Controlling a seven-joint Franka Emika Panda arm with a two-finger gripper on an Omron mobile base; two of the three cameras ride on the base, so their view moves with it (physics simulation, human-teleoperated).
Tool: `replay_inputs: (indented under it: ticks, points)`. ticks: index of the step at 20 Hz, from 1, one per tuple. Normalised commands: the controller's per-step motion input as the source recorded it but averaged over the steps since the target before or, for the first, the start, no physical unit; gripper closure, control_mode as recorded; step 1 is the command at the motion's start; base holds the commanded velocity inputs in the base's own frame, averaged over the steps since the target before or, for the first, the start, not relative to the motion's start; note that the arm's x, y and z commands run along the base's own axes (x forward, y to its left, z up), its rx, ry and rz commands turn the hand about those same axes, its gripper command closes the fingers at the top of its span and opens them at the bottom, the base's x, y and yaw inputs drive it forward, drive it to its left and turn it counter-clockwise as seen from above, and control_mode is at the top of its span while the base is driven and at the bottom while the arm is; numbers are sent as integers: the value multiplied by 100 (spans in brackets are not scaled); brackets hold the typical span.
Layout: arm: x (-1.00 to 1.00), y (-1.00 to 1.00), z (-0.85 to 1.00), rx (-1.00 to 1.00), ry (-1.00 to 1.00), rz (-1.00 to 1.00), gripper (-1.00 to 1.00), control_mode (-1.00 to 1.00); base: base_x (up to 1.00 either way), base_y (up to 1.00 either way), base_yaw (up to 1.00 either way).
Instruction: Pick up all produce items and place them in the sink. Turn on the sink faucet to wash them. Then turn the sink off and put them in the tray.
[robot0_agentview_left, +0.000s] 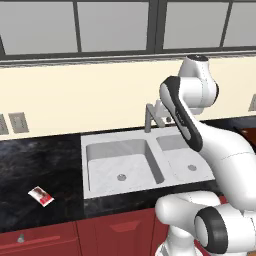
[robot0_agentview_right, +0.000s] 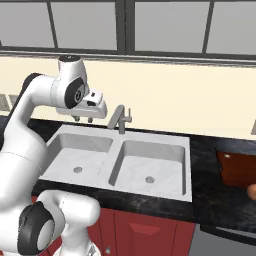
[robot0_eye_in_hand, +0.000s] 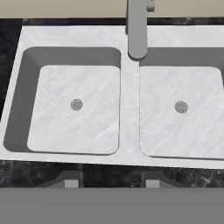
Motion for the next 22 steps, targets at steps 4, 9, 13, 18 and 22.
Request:
replay_inputs:
  ticks: [4,9,13,18,22]
  points:
    - [0,0,0,0,-2,0,-100,100,-9,-13,-2]
    - [0,0,0,0,0,0,-100,100,-33,-40,-7]
    - [0,0,0,0,0,0,-100,100,-25,-64,-7]
    - [0,0,0,0,0,0,-100,100,-6,-74,-1]
    - [0,0,0,0,0,0,-100,100,0,-75,0]
